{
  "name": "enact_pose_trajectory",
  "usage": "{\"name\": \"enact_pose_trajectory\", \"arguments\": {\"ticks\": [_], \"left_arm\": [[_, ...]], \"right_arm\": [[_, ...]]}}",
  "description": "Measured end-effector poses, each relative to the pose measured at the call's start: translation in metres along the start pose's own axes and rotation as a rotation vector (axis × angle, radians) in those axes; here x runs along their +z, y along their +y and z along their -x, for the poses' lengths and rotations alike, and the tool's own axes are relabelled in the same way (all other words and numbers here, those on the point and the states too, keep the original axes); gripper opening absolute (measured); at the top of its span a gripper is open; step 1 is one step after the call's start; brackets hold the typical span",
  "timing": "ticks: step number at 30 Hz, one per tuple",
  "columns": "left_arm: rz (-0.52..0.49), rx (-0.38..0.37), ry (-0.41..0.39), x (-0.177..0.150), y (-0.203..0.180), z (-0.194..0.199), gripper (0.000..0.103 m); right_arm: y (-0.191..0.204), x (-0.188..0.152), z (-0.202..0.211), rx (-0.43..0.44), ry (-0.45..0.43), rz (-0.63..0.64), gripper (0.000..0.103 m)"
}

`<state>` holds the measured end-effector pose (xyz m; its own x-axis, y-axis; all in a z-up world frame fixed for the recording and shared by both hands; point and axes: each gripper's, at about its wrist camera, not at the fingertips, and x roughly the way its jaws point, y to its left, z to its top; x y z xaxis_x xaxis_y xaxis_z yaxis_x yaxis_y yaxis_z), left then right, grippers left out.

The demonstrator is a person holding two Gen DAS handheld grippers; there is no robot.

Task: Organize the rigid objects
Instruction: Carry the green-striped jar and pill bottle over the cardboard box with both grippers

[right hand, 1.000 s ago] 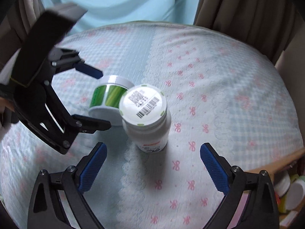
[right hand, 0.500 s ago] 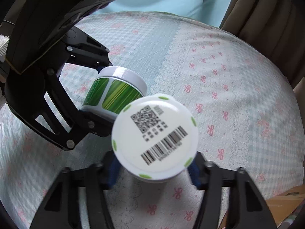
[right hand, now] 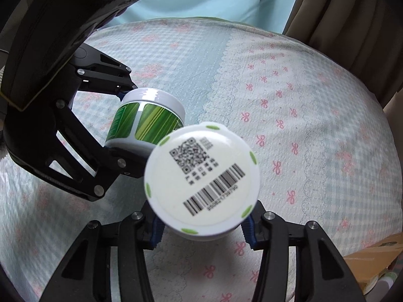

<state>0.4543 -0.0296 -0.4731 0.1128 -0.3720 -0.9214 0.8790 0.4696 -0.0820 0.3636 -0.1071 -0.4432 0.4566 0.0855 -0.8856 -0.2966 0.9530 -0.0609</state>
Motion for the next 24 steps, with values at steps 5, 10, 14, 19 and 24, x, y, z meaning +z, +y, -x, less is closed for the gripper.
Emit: {"name": "enact_pose_trajectory", "arguments": {"ticks": [5,10,14,19,24], "left_arm": [[0.082,0.007,-0.02,-0.01,0.0,0.025,0.055],[0.153,0.021,-0.072,-0.021,-0.013,0.069,0.055],[0.175,0.046,-0.109,-0.024,-0.034,0.112,0.055],[0.213,0.063,-0.142,-0.023,-0.069,0.177,0.055],[0.253,0.062,-0.187,-0.019,-0.108,0.246,0.055]], "right_arm": [[0.004,-0.001,0.024,-0.001,-0.027,-0.027,0.046],[0.009,-0.004,0.062,-0.002,-0.058,-0.081,0.046],[0.02,-0.009,0.111,-0.019,-0.075,-0.102,0.046],[0.027,-0.016,0.172,-0.038,-0.047,-0.165,0.046],[0.03,-0.033,0.244,-0.043,-0.035,-0.259,0.046]]}}
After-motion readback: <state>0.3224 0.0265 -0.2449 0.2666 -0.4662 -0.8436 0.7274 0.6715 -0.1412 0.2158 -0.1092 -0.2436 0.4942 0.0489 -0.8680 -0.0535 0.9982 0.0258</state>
